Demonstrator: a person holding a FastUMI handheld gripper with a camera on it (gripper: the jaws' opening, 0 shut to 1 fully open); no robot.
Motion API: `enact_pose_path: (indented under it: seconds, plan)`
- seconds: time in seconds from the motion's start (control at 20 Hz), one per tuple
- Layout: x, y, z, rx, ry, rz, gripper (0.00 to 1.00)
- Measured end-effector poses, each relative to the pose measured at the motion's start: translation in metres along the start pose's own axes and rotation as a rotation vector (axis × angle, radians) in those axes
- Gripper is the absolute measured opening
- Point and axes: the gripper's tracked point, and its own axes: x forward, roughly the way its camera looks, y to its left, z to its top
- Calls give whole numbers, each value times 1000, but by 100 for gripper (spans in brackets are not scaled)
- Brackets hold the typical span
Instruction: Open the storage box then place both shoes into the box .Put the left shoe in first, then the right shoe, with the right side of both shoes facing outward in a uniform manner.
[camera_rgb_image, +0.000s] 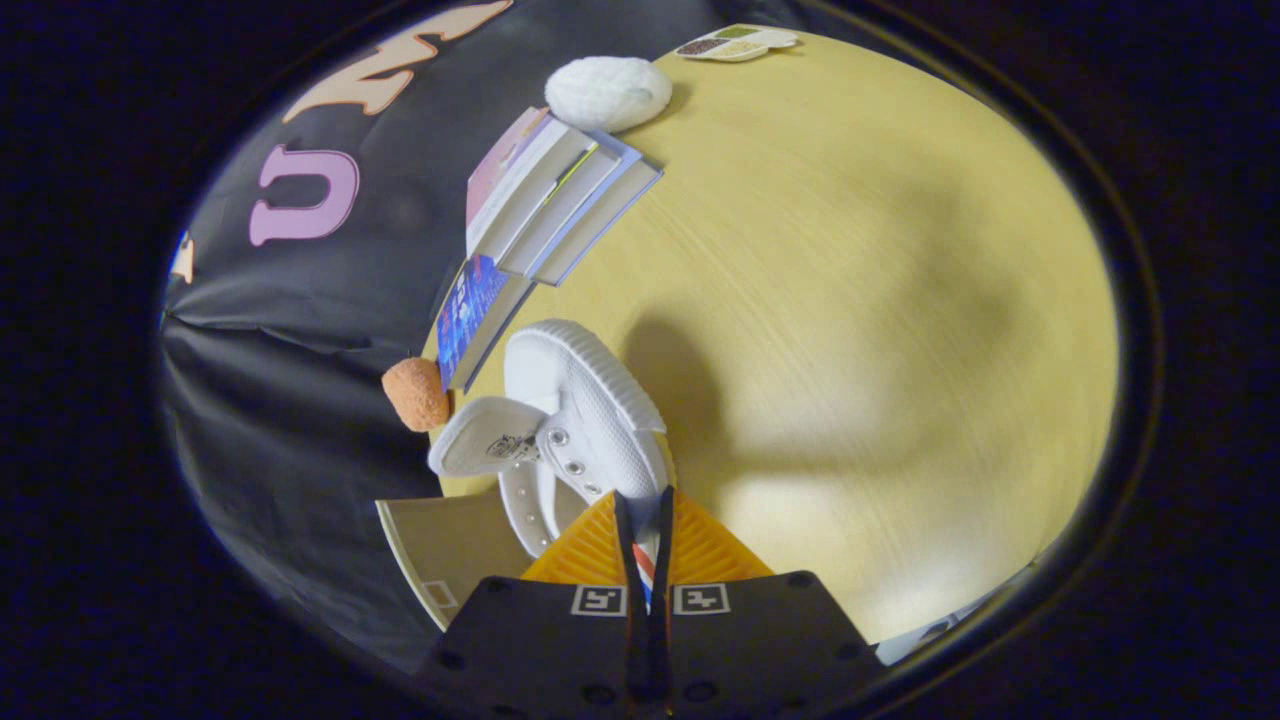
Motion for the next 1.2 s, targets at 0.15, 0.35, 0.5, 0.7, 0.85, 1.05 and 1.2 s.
enact_pose_path:
  seconds: [0.15, 0.35, 0.5, 0.7, 0.85, 1.05, 1.2]
  plan:
    - [-11, 35, -17, 33, 29, 87, 3]
    - [-38, 100, -34, 43, 56, 211, 3]
    - [-58, 153, -52, 15, 94, 293, 3]
    - [-69, 220, -92, -30, 178, 377, 3]
    - [-58, 254, -135, -79, 262, 393, 3]
    - [-20, 264, -180, -151, 334, 320, 3]
    - [-4, 255, -198, -206, 336, 237, 3]
